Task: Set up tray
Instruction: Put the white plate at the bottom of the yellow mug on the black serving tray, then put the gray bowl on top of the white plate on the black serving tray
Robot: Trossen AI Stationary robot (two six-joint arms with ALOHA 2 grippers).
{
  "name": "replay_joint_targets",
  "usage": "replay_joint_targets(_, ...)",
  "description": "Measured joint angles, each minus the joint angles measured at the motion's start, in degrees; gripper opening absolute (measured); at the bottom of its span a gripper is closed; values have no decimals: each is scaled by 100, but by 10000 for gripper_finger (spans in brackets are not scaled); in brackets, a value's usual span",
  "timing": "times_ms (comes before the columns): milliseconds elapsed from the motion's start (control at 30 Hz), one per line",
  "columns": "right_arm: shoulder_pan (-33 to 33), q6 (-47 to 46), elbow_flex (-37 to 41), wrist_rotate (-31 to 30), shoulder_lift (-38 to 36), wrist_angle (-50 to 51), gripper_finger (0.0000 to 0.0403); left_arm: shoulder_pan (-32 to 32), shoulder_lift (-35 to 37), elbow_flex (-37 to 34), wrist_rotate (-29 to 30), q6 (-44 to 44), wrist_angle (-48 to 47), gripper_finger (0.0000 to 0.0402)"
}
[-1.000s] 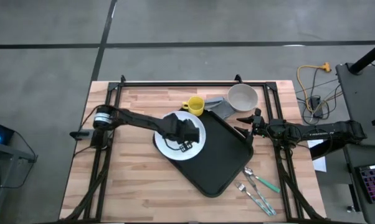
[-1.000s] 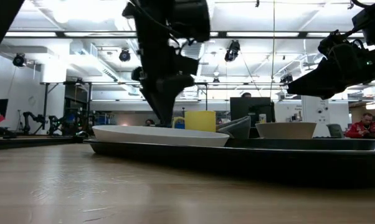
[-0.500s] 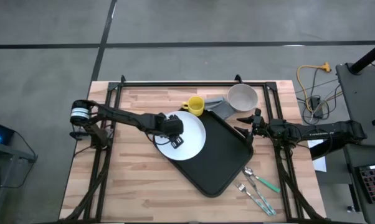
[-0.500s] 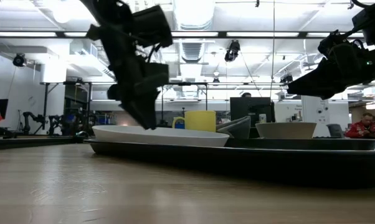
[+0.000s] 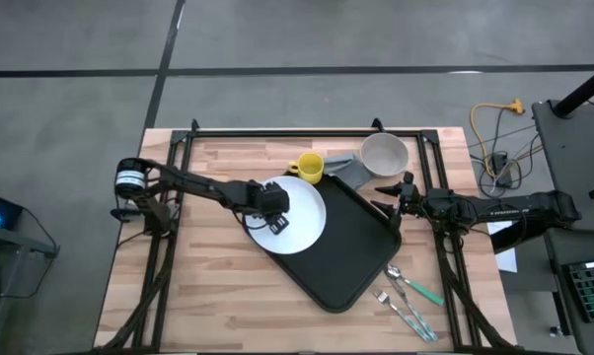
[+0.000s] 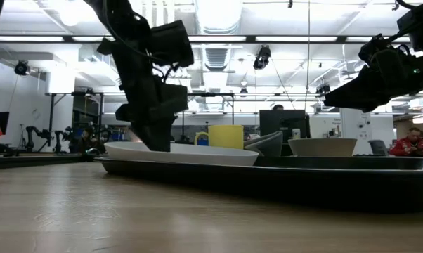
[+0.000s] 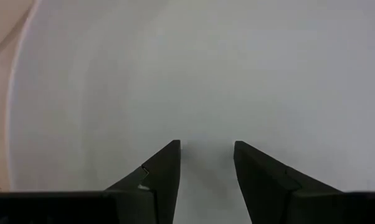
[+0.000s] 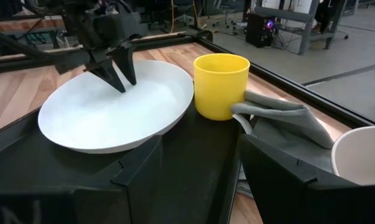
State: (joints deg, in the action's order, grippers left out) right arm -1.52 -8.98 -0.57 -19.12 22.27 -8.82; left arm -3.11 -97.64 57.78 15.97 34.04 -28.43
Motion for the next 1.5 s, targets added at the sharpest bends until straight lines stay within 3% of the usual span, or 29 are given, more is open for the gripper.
replay_joint_targets(967,1,-1,0,1,1,0,208,-31,-359,61,-221,114,271,136)
replay_joint_targets(1500,0,-1,-1,-1,1,0,208,71,-359,824,-236,-85,-386,136)
